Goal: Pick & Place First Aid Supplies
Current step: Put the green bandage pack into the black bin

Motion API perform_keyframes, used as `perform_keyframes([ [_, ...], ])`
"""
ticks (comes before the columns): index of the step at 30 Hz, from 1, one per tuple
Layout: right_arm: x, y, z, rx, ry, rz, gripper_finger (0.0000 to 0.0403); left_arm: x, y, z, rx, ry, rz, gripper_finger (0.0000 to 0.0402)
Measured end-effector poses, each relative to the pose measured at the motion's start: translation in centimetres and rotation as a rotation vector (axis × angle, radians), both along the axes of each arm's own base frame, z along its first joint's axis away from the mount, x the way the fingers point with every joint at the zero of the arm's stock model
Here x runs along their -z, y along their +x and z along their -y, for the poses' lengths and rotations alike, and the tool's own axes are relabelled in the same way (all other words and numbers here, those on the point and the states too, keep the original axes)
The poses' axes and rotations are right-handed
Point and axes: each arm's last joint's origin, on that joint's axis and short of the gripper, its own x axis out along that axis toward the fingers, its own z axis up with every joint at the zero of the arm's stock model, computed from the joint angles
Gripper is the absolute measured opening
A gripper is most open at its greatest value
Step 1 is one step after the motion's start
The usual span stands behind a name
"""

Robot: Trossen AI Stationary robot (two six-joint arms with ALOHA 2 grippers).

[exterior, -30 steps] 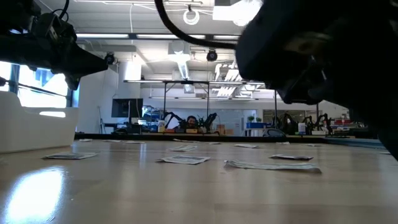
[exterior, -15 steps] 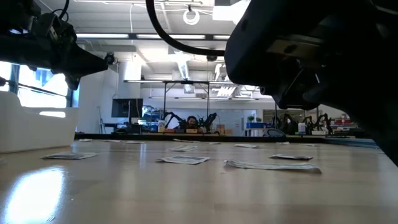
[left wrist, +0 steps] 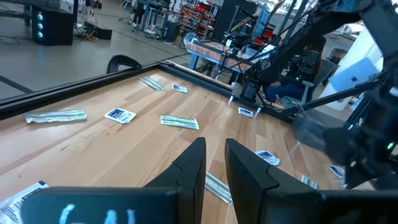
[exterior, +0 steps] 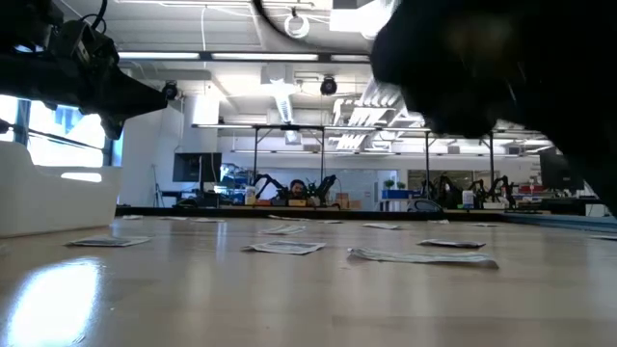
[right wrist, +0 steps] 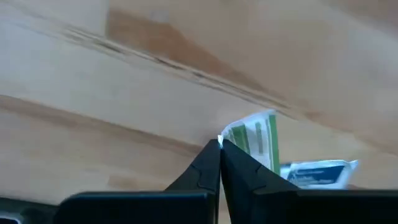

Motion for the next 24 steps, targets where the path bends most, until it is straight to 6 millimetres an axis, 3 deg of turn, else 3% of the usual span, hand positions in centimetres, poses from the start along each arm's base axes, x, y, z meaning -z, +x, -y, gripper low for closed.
perform_keyframes([
  [4,-3.7,-0.9,0.4,0.0,-0.021,0.079,0.0005,0.0,0.0,0.0,0.0,0.0,0.0,0.006],
  [7,-6.3,-2.8,0.7,-0.001,-0.067,0.074,0.0002,0.0,0.0,0.0,0.0,0.0,0.0,0.006],
  [15,-12.9,-10.6,1.3,0.134,-0.18,-0.133,0.0001,0.0,0.0,0.0,0.0,0.0,0.0,0.006],
  [20,-14.1,-13.4,0.8,0.153,-0.232,-0.229,0.0001,0.0,0.0,0.0,0.0,0.0,0.0,0.006],
  [24,-12.6,-14.4,0.0,0.117,-0.25,-0.25,0.0001,0.0,0.0,0.0,0.0,0.0,0.0,0.006],
])
